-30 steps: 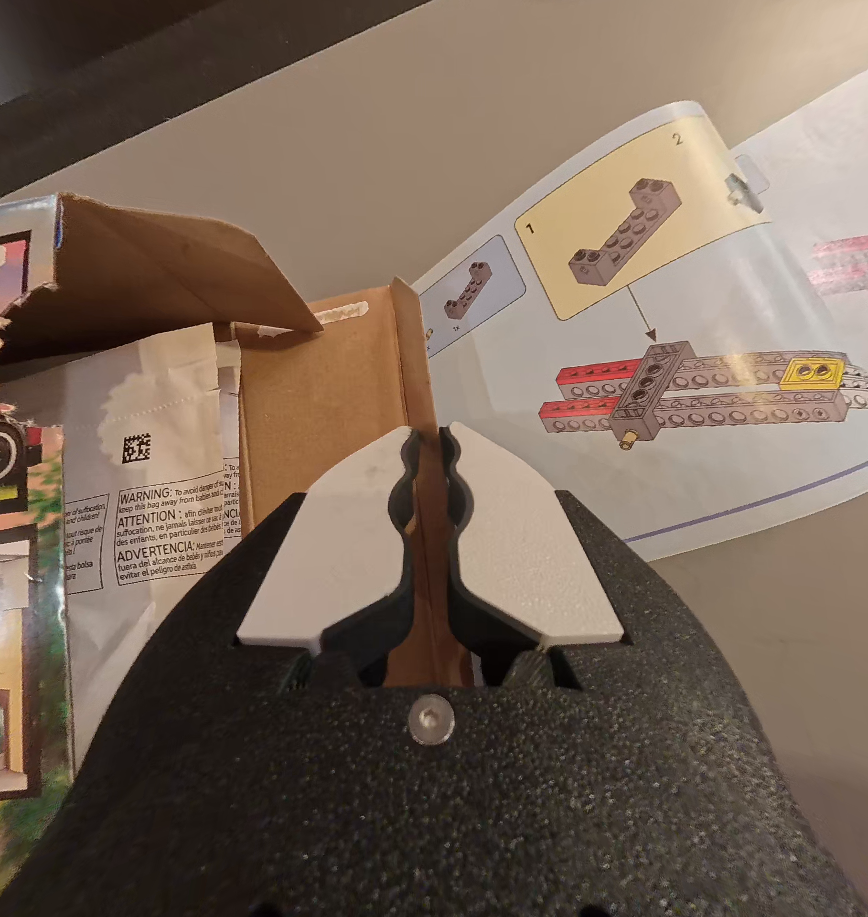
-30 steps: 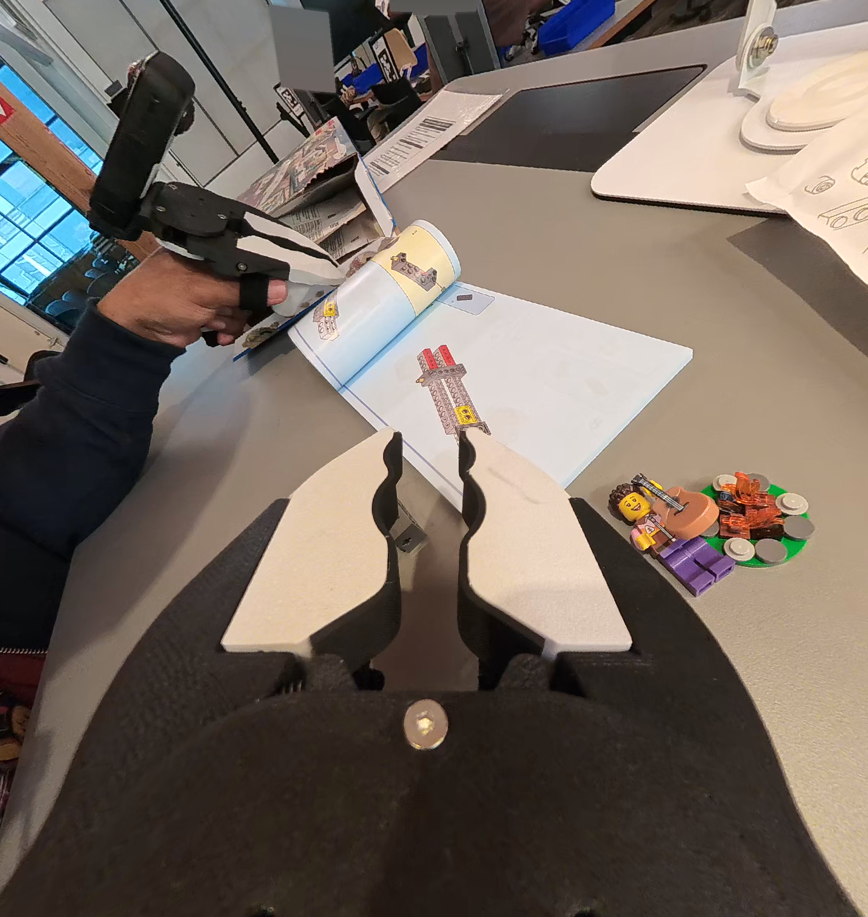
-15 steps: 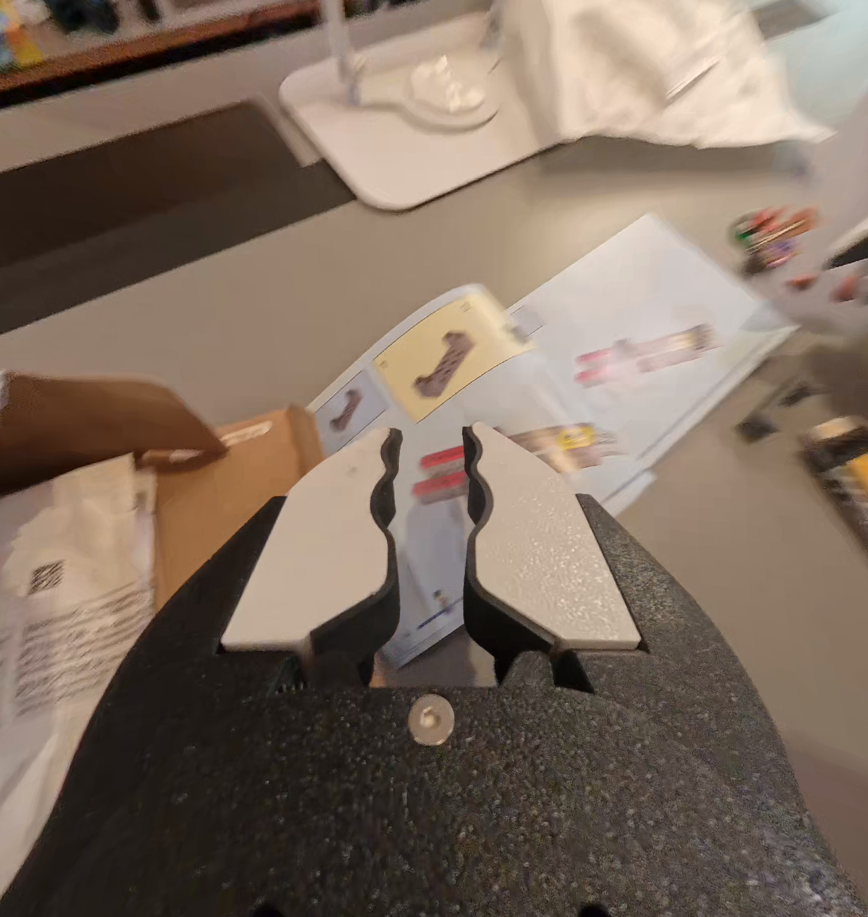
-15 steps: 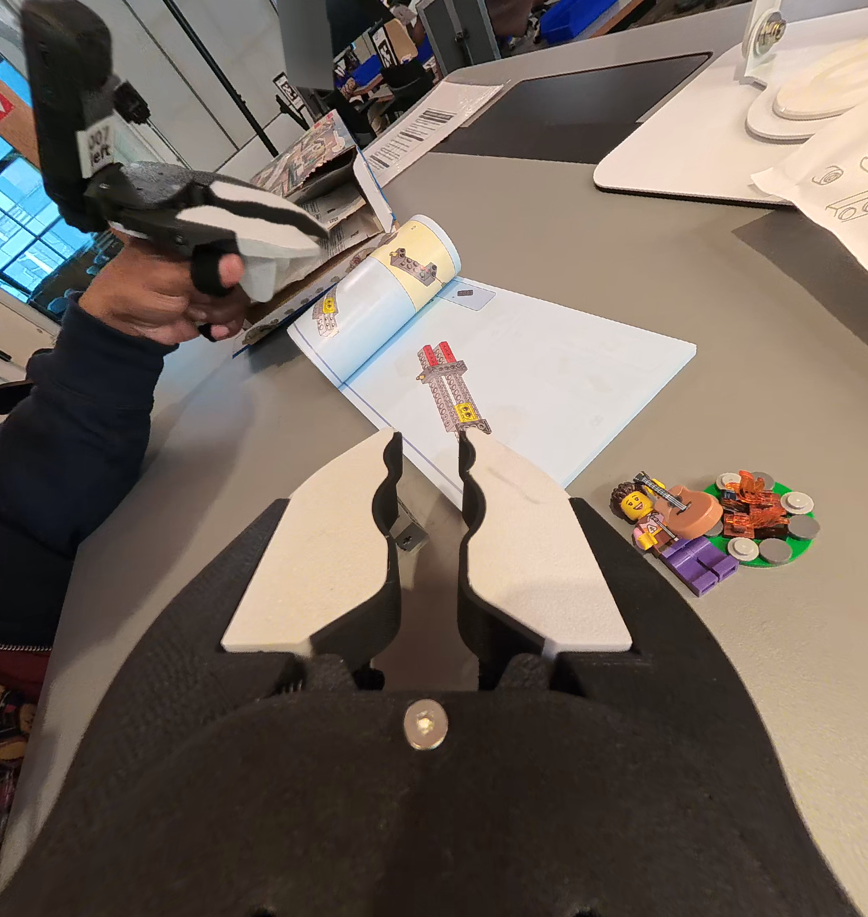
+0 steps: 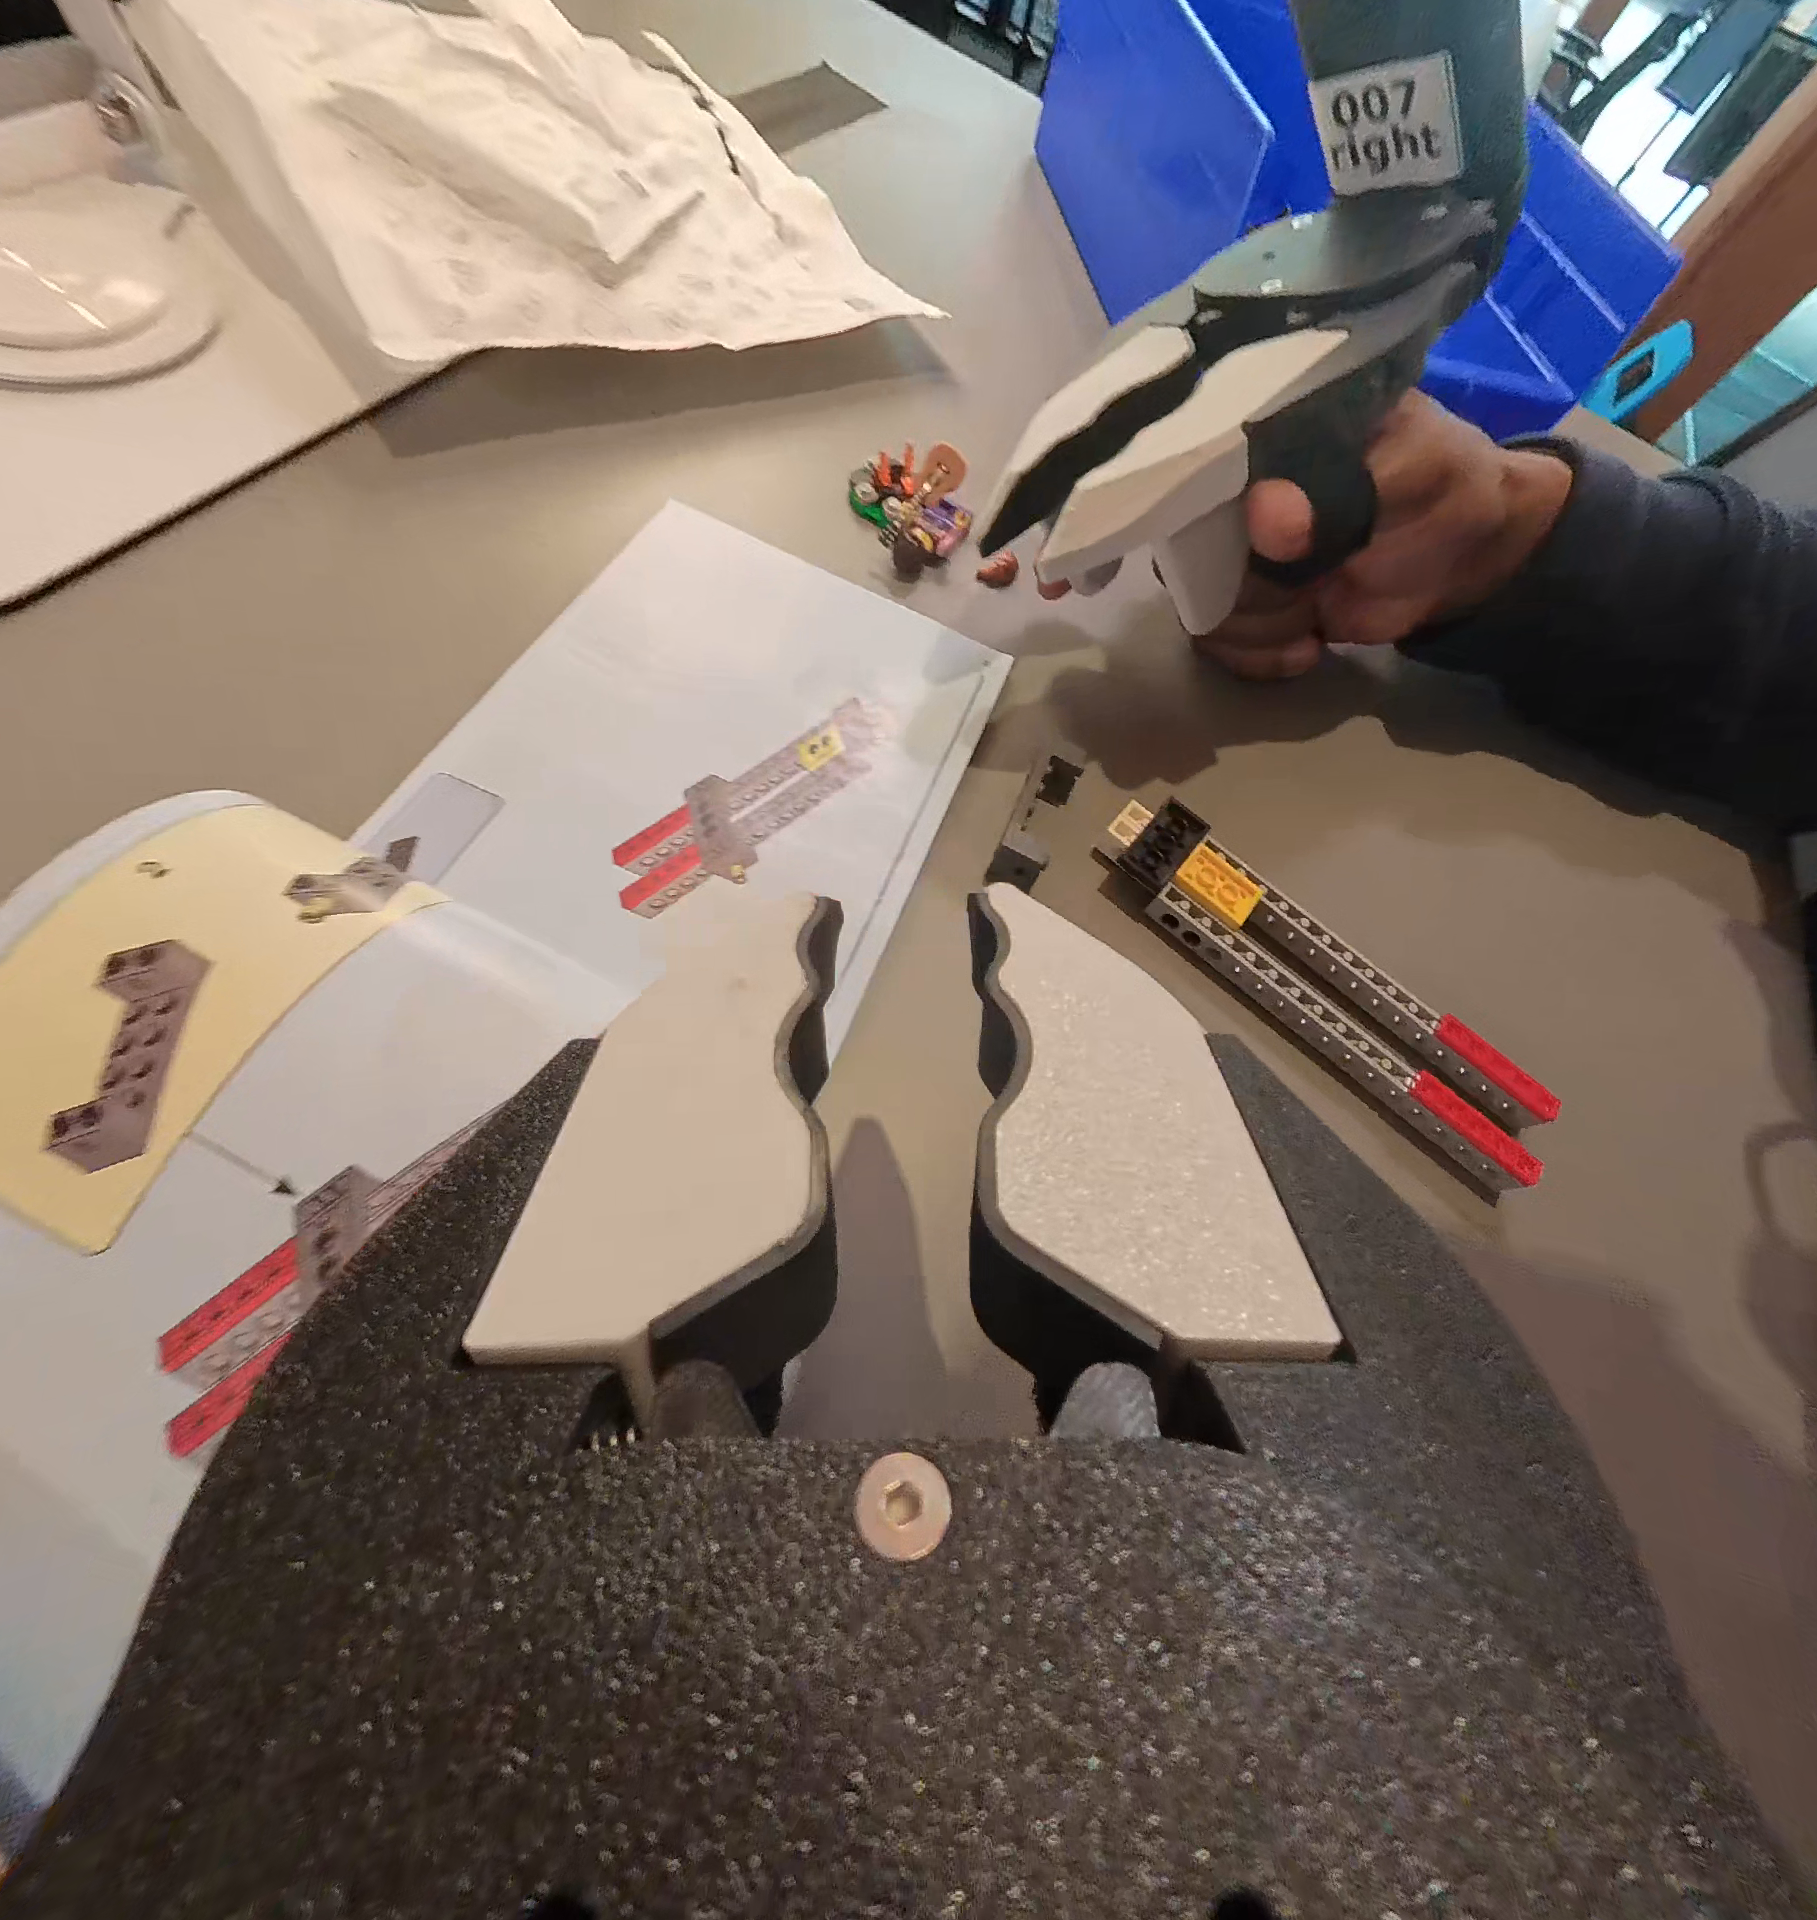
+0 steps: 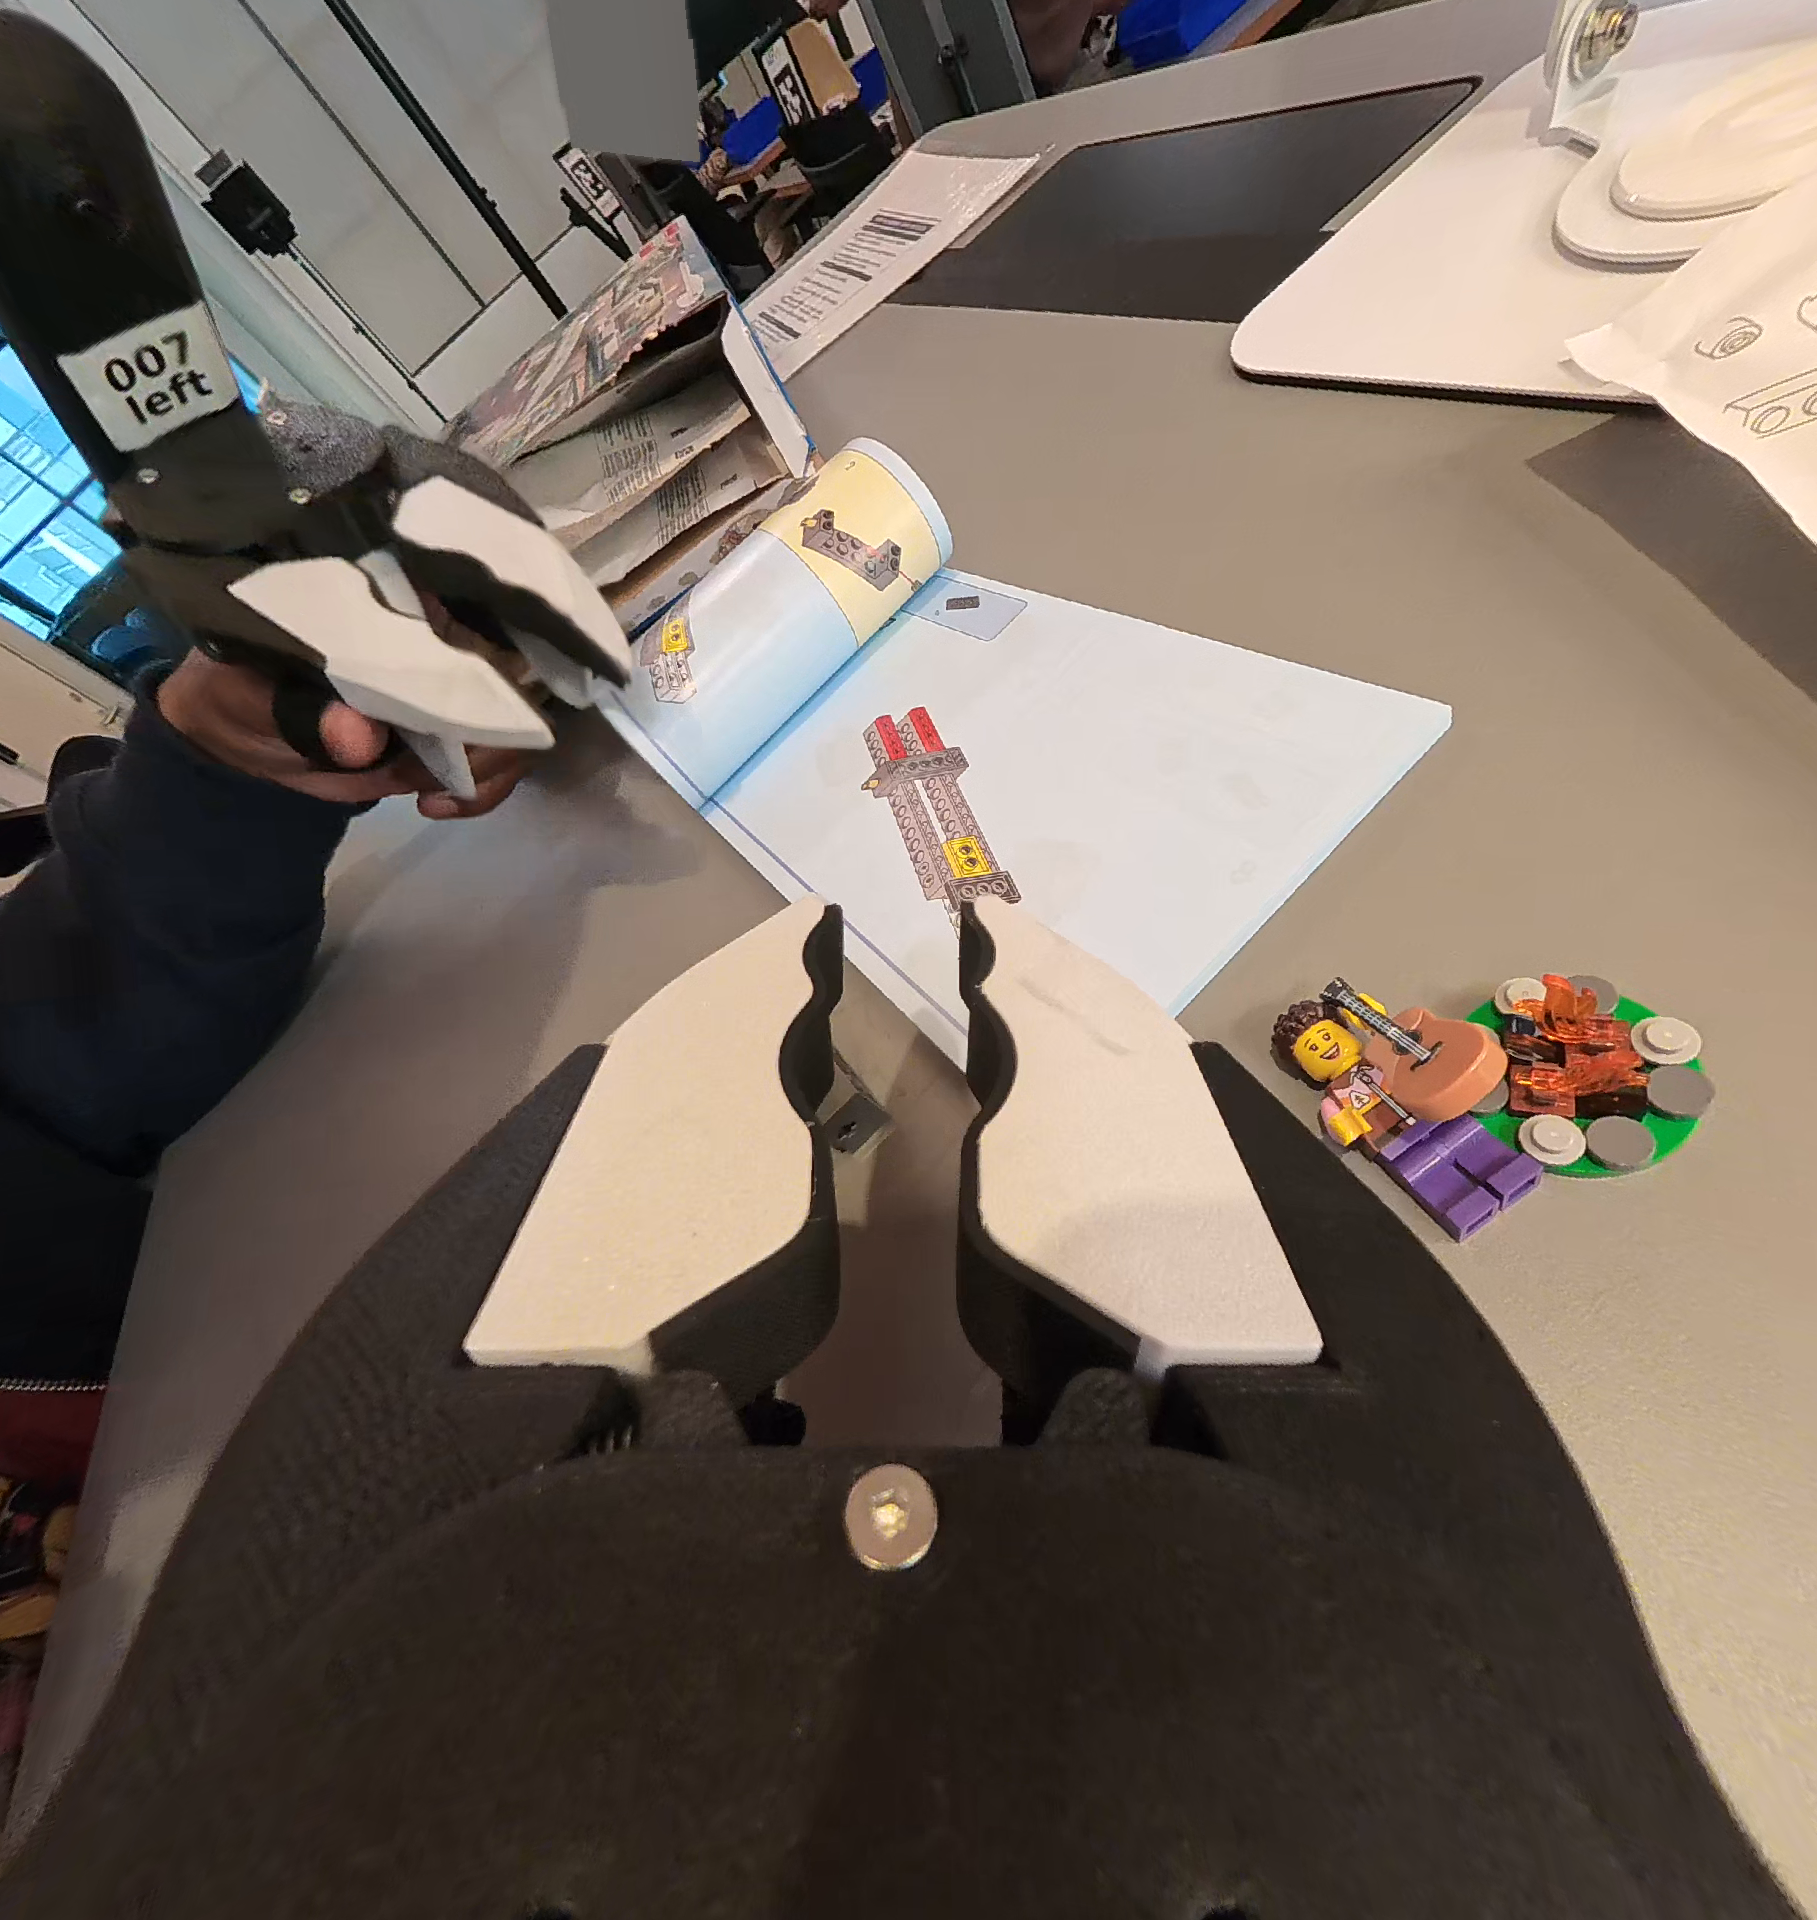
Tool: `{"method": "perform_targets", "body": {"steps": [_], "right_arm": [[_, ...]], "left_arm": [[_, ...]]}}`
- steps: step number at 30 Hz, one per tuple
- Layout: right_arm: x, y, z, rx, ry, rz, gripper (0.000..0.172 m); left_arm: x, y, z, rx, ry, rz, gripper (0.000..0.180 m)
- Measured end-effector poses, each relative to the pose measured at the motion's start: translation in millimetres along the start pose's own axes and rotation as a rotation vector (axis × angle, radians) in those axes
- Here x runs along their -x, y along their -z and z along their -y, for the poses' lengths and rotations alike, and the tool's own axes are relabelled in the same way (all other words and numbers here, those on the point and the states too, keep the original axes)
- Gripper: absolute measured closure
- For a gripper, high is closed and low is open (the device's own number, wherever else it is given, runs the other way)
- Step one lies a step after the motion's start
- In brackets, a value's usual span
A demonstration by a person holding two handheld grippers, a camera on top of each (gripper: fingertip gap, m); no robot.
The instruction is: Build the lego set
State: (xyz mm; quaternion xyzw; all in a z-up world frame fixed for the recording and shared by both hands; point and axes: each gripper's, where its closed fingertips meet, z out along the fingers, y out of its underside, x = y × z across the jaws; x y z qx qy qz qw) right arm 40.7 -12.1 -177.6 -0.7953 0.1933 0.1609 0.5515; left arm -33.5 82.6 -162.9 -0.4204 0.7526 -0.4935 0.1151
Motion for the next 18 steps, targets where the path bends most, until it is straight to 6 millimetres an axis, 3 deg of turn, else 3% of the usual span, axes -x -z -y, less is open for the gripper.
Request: {"method": "perform_targets", "body": {"steps": [5,11,14,18], "right_arm": [[-3.1,-0.9,-0.2,0.002,-0.013,-0.019,0.151],[-4.3,-0.7,-0.2,0.004,-0.028,-0.013,0.151],[-4.3,-0.5,-0.2,0.005,-0.033,-0.008,0.152],[-4.0,-0.5,-0.3,0.005,-0.037,-0.002,0.152]], "left_arm": [[-13.3,-16.5,-15.8,0.095,-0.046,-0.022,0.155],[-24.0,-10.2,-4.0,0.081,-0.115,-0.004,0.152],[-17.2,-6.5,0.6,0.060,-0.129,0.037,0.152],[12.9,0.5,-6.1,0.102,-0.048,0.177,0.152]]}}
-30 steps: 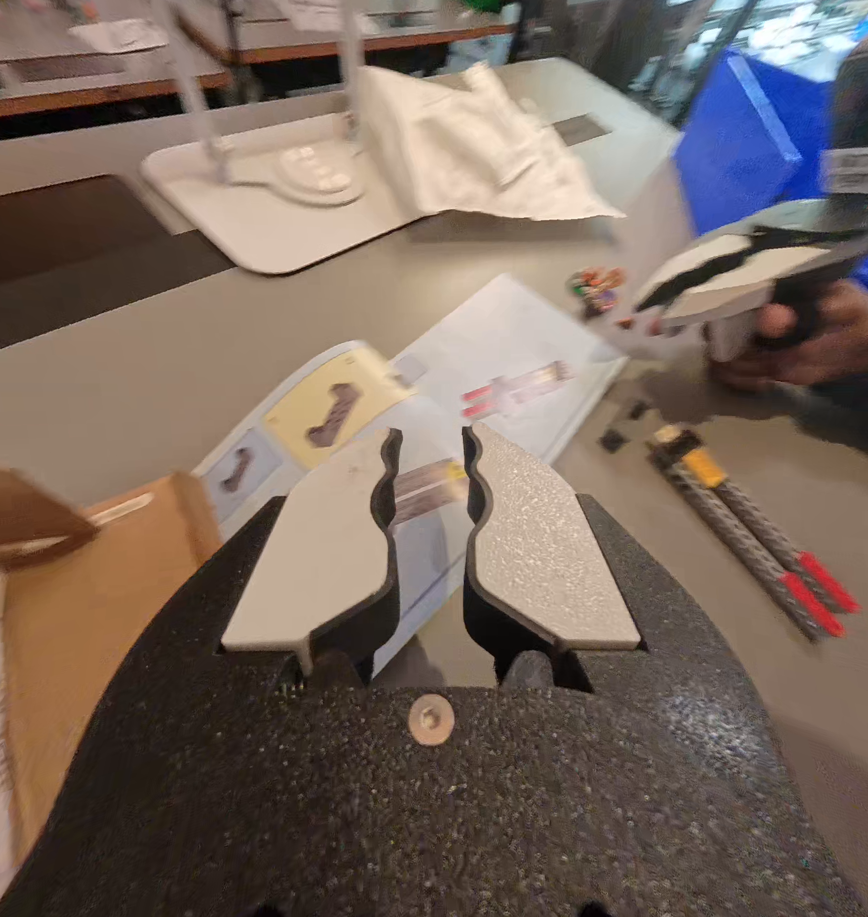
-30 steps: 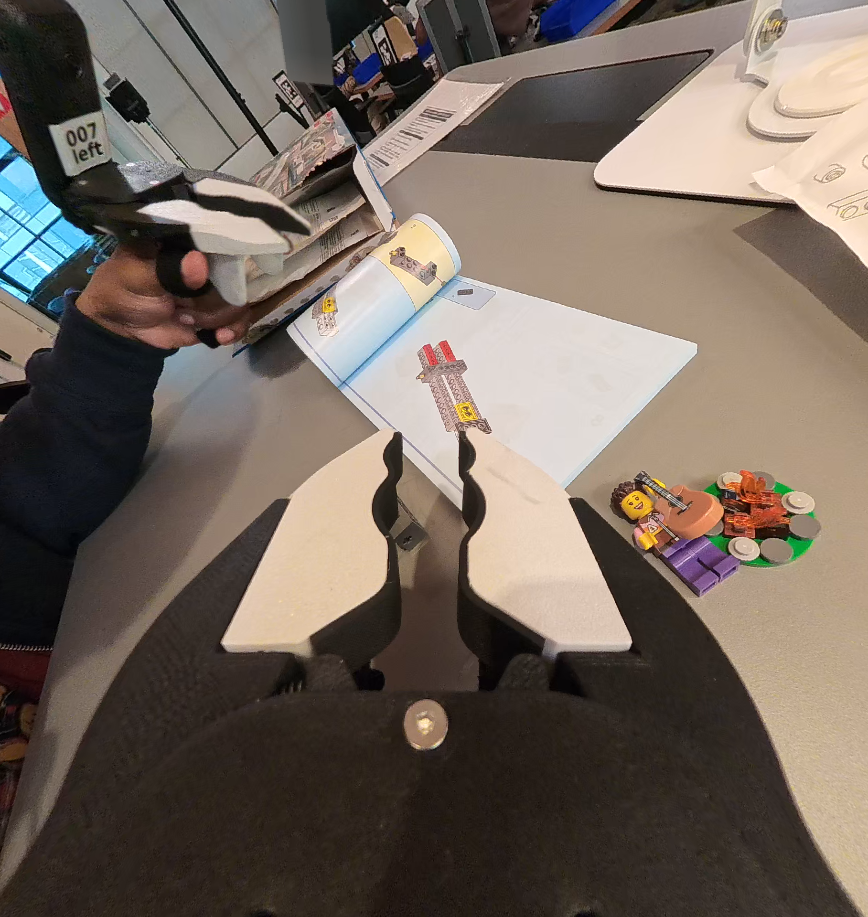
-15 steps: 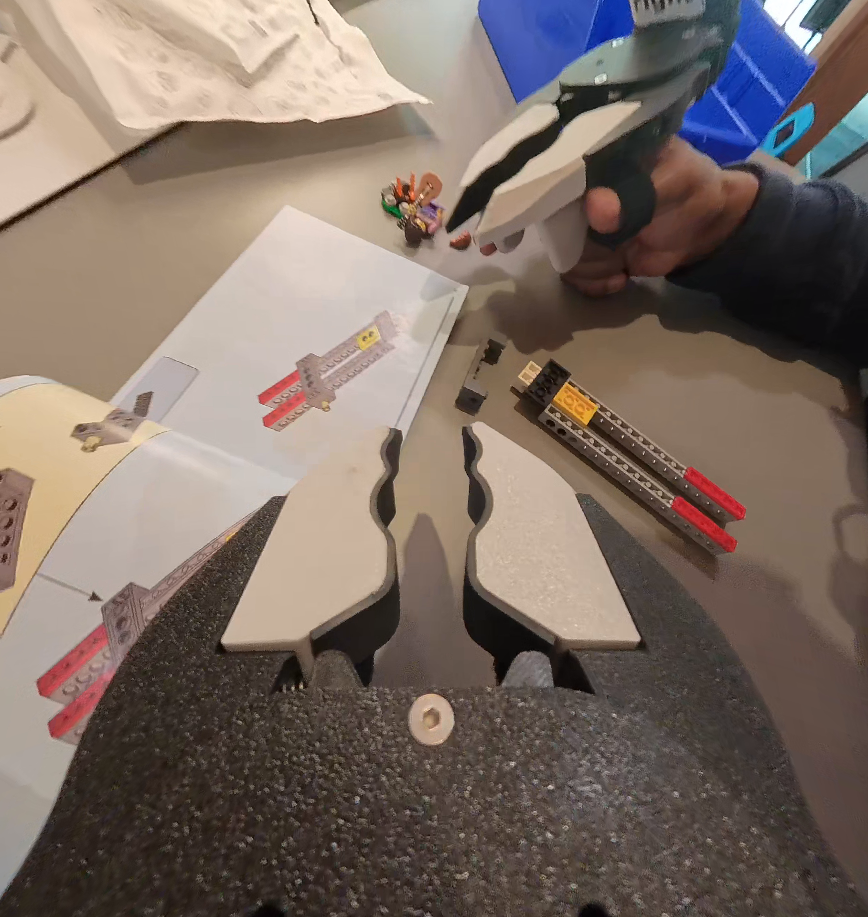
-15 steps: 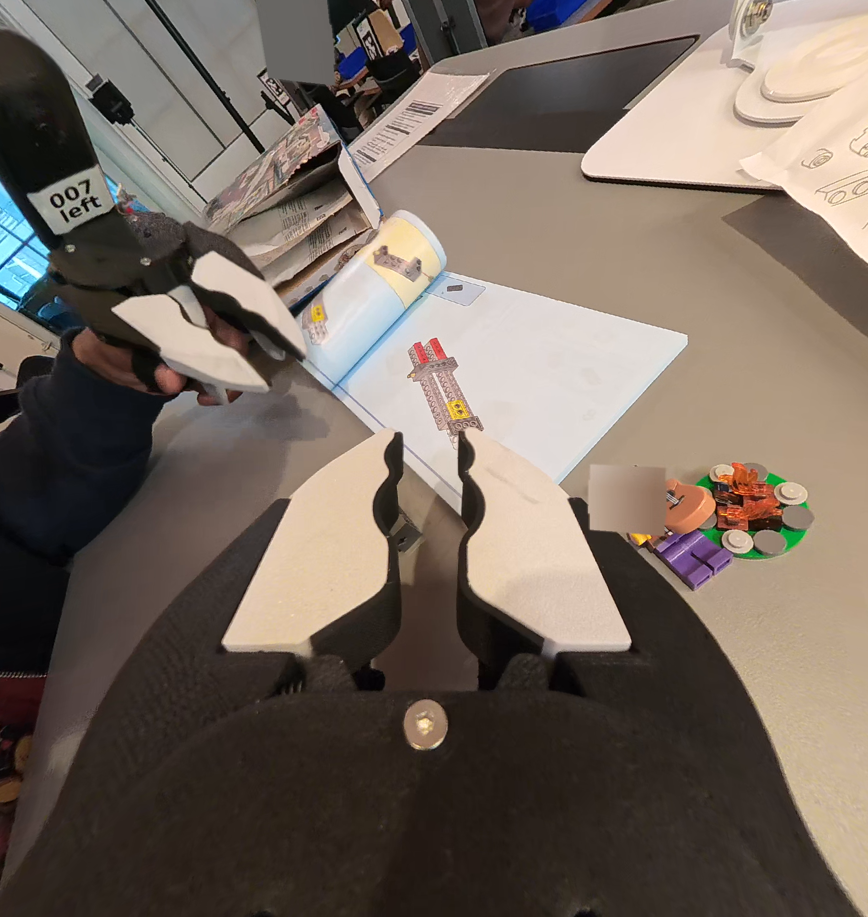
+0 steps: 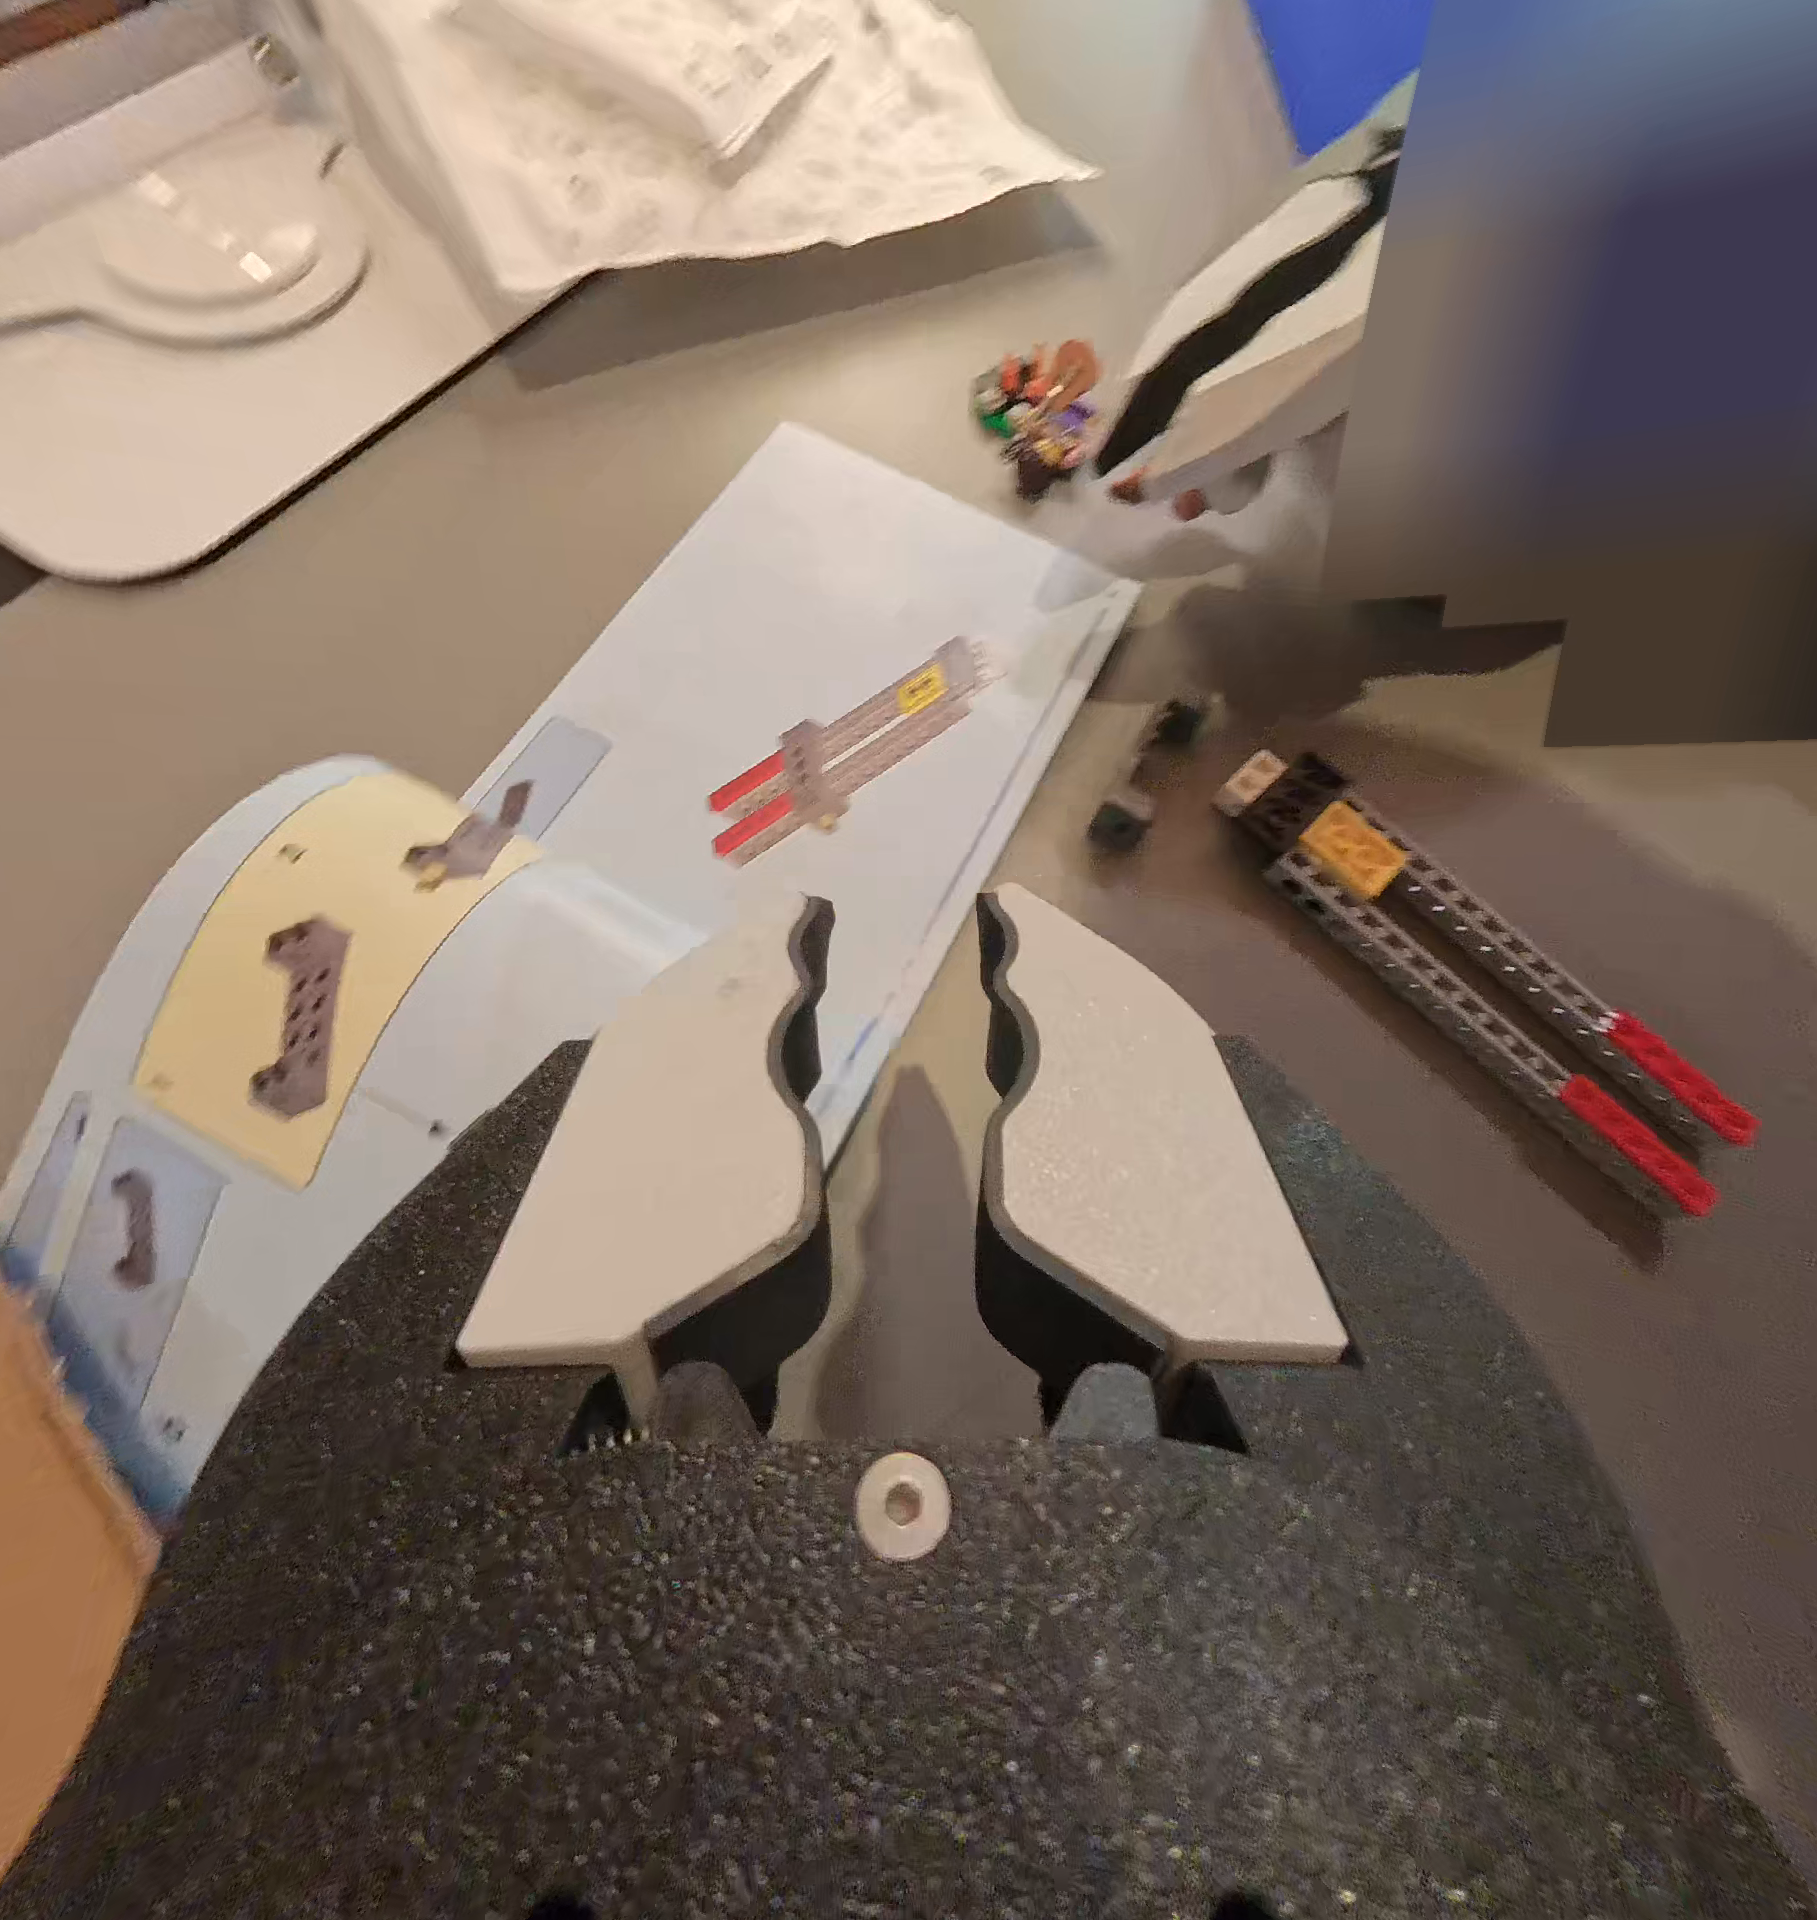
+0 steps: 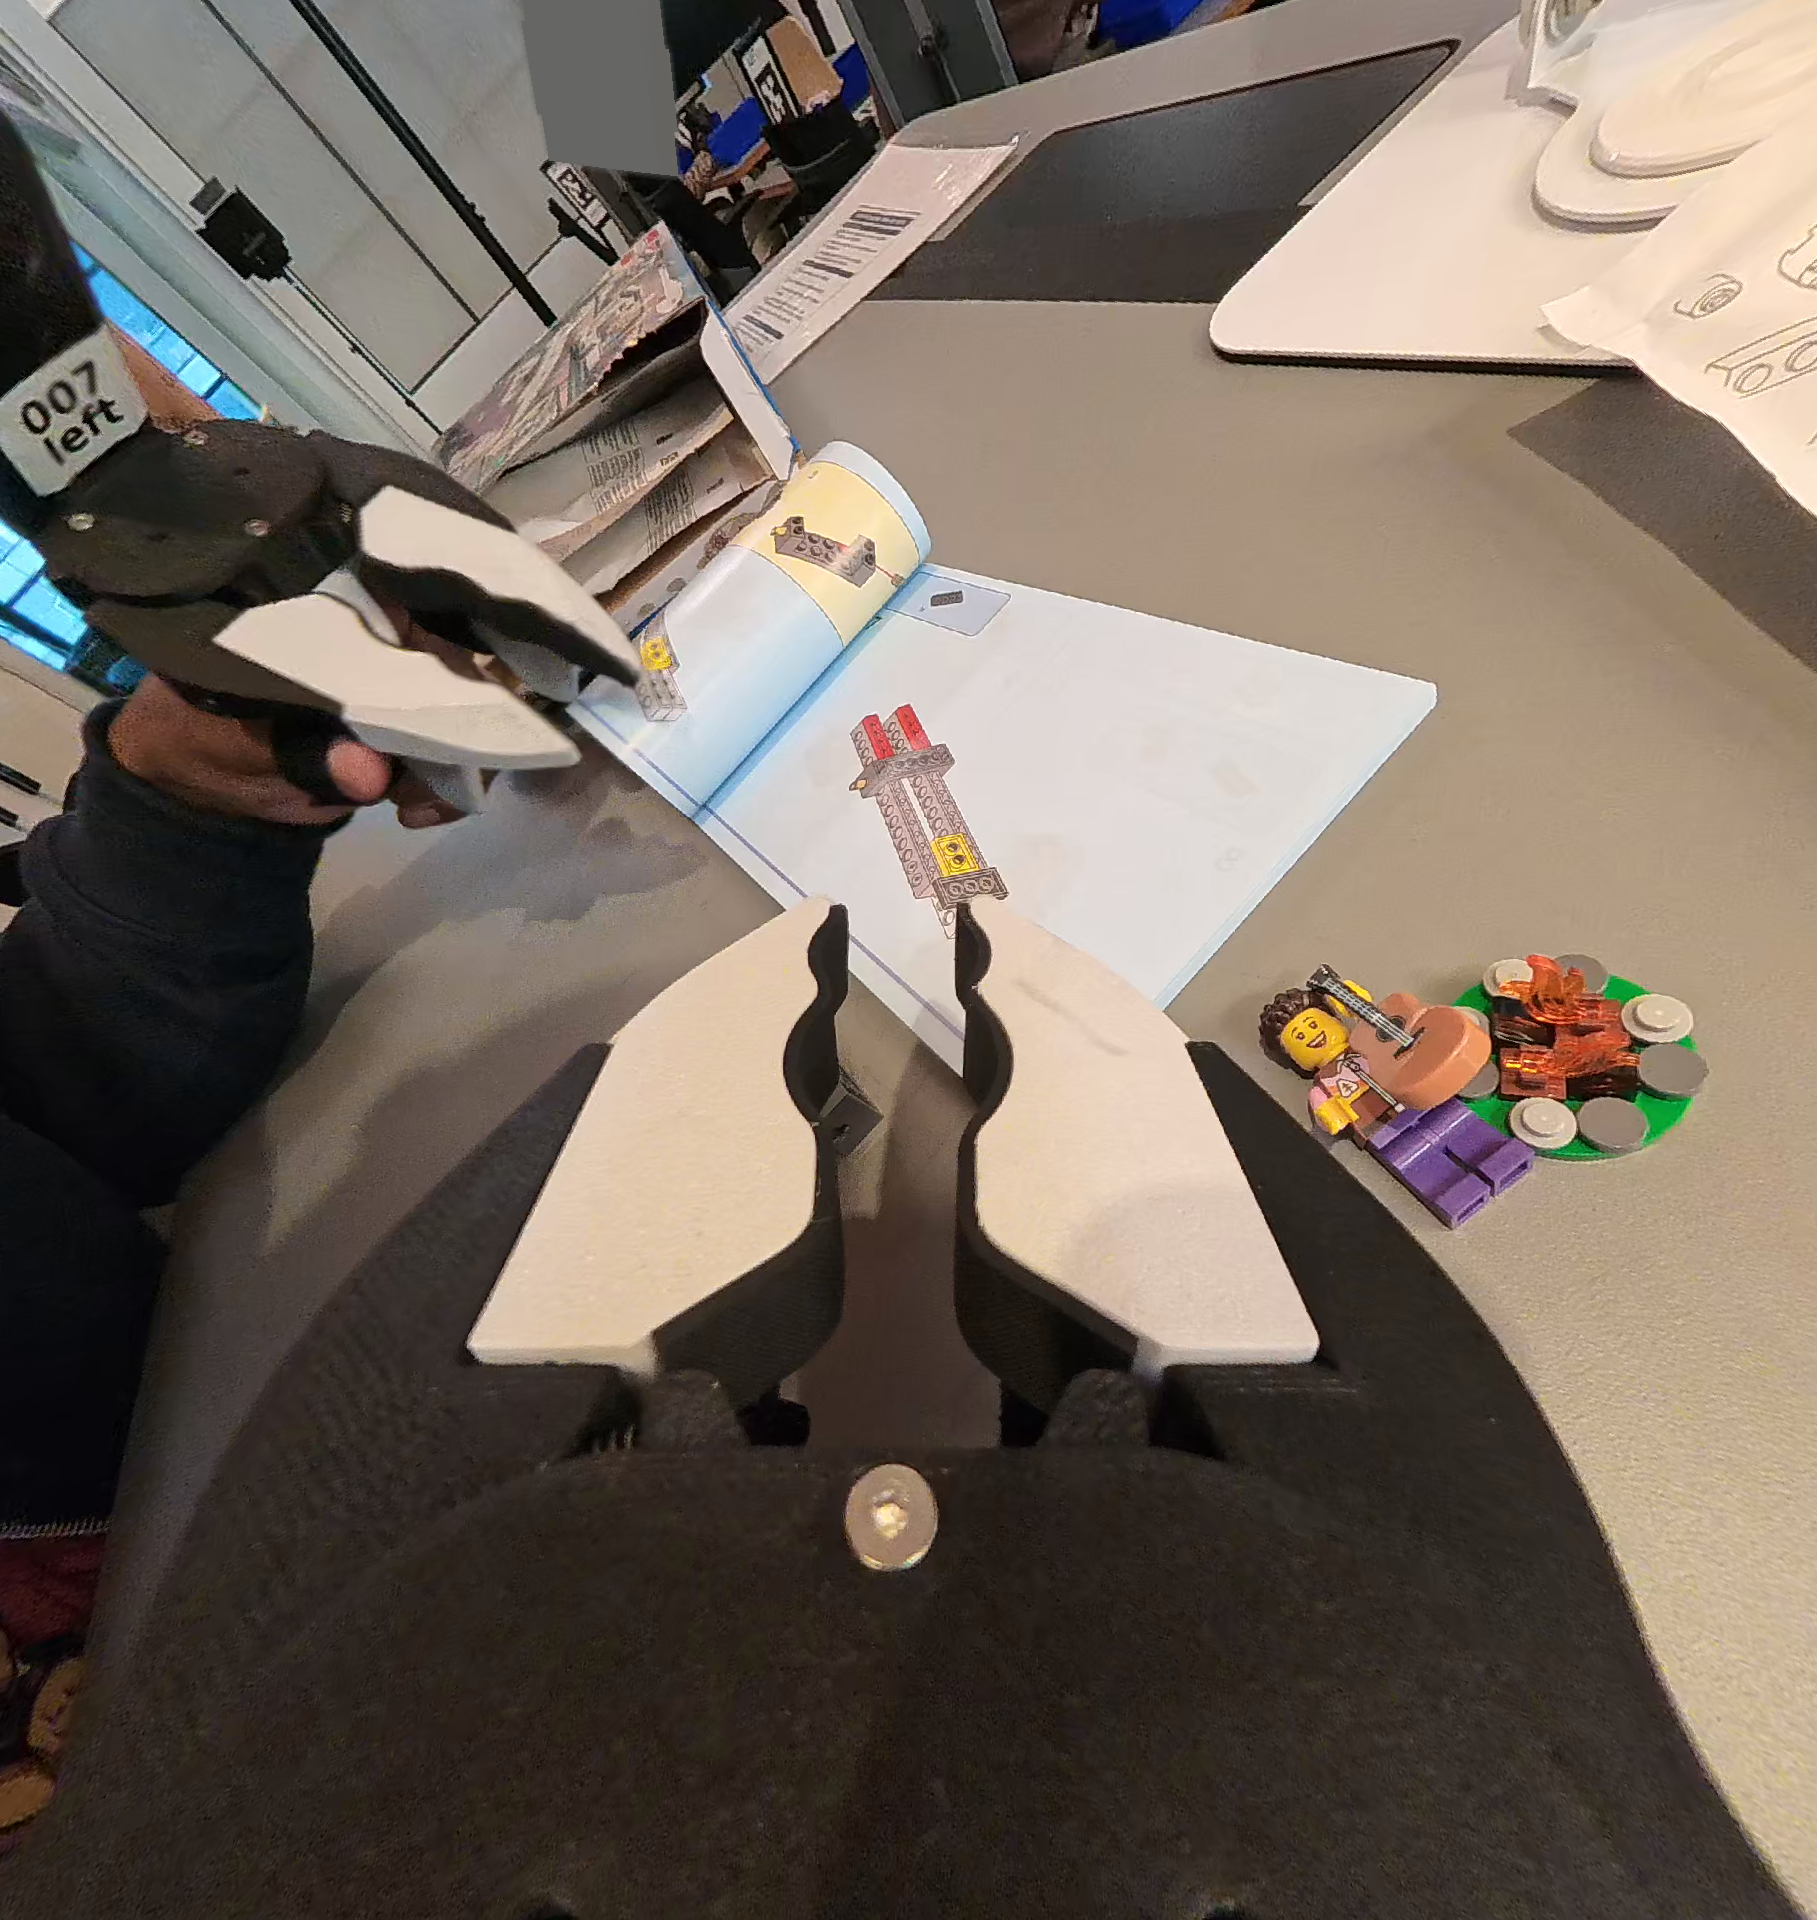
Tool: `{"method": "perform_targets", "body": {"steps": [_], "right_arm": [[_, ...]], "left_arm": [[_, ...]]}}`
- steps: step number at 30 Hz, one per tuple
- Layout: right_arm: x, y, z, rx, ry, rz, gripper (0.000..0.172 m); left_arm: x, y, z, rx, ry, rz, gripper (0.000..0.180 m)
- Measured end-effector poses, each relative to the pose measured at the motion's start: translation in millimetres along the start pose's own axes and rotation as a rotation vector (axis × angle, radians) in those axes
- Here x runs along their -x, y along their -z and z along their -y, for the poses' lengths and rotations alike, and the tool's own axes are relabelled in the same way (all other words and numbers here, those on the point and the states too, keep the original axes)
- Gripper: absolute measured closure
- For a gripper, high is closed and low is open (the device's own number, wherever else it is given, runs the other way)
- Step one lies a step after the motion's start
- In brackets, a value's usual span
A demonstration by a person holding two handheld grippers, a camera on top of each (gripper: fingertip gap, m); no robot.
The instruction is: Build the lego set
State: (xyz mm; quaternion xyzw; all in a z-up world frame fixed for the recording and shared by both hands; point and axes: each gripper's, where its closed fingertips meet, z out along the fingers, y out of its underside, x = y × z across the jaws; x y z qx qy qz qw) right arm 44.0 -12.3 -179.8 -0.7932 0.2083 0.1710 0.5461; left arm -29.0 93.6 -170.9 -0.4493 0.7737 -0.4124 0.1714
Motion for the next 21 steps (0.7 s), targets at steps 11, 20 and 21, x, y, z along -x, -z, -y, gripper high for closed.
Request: {"method": "perform_targets", "body": {"steps": [11,20,21], "right_arm": [[0.0,-1.5,-0.9,0.010,-0.004,0.002,0.152],[0.0,-1.4,-1.0,0.010,-0.004,0.001,0.152],[0.0,-1.3,-1.0,0.010,-0.003,0.001,0.152]], "left_arm": [[37.0,13.9,-28.9,0.120,0.157,0.124,0.152],[34.9,14.3,-25.7,0.106,0.146,0.119,0.152],[34.9,14.9,-24.9,0.103,0.141,0.121,0.152]]}}
